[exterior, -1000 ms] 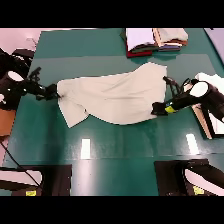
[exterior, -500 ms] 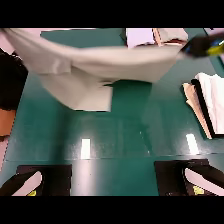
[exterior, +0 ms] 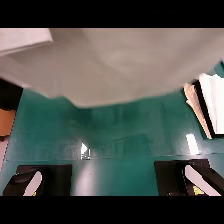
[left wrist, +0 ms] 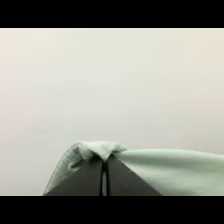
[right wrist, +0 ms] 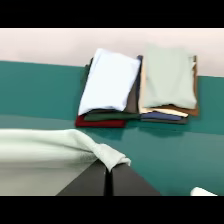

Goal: Fold the shirts.

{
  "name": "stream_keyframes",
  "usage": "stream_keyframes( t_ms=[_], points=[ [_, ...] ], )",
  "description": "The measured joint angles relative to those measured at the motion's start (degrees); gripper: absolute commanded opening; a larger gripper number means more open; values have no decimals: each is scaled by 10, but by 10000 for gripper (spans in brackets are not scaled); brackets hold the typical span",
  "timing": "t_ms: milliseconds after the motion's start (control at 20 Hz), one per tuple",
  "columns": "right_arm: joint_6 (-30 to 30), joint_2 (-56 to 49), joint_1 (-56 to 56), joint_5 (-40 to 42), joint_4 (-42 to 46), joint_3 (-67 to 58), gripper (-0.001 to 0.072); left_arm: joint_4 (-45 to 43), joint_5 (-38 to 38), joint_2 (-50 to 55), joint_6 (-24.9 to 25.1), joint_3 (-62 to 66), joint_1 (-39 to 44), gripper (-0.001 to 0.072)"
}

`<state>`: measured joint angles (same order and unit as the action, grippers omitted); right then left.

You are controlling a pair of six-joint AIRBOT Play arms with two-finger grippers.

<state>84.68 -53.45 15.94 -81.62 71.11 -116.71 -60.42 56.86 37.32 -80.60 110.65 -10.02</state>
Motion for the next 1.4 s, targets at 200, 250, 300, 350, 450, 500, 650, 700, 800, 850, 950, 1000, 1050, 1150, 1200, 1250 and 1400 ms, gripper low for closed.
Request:
stream_keyframes(
  t_ms=[200, 250, 300, 350, 450, 500, 650, 700, 800, 850, 950, 1000, 1050, 1150, 1200, 1250, 1400],
  points=[
    [-13, -33, 33, -31, -42, -23, 15, -23, 37, 28, -25, -25, 0, 21],
    [-14, -49, 29, -40, -47, -22, 14, -23, 44, 43, -27, -43, 0, 21],
    [-15, -65, 21, -45, -51, -13, 15, -23, 52, 61, -29, -64, 0, 21],
    [-16, -80, 12, -51, -52, 2, 15, -23, 62, 86, -30, -89, 3, 21],
    [-17, -113, -11, -53, -50, 47, 15, -25, 71, 138, -29, -138, 14, 21],
    [-17, -131, -25, -53, -41, 72, 15, -24, 73, 171, -24, -163, 25, 21],
    [-17, -200, -64, -43, -5, 142, 15, -34, 80, 280, -9, -218, 57, 22],
    [-17, -224, -73, -38, 2, 158, 15, -40, 77, 320, -6, -229, 64, 22],
    [-18, -277, -84, -23, 11, 176, 15, -50, 63, 392, -3, -241, 72, 22],
    [-17, -304, -88, -14, 13, 176, 15, -51, 47, 423, -2, -245, 76, 22],
    [-17, -354, -92, 0, 16, 155, 15, -54, 21, 469, -1, -249, 79, 22],
    [-17, -374, -93, 3, 16, 140, 15, -53, 5, 483, -1, -249, 79, 23],
    [-17, -394, -94, 8, 17, 120, 15, -53, -4, 495, 0, -249, 79, 23],
    [-17, -419, -95, 10, 20, 87, 15, -51, -7, 508, 1, -246, 74, 23],
    [-21, -425, -95, 9, 20, 77, 15, -51, 0, 513, 1, -245, 71, 22],
    [-25, -428, -94, 8, 20, 74, 15, -51, 20, 516, 1, -245, 67, 22],
    [-33, -422, -81, 3, 24, 108, 15, -51, 65, 521, 11, -260, 63, 23]
  ],
)
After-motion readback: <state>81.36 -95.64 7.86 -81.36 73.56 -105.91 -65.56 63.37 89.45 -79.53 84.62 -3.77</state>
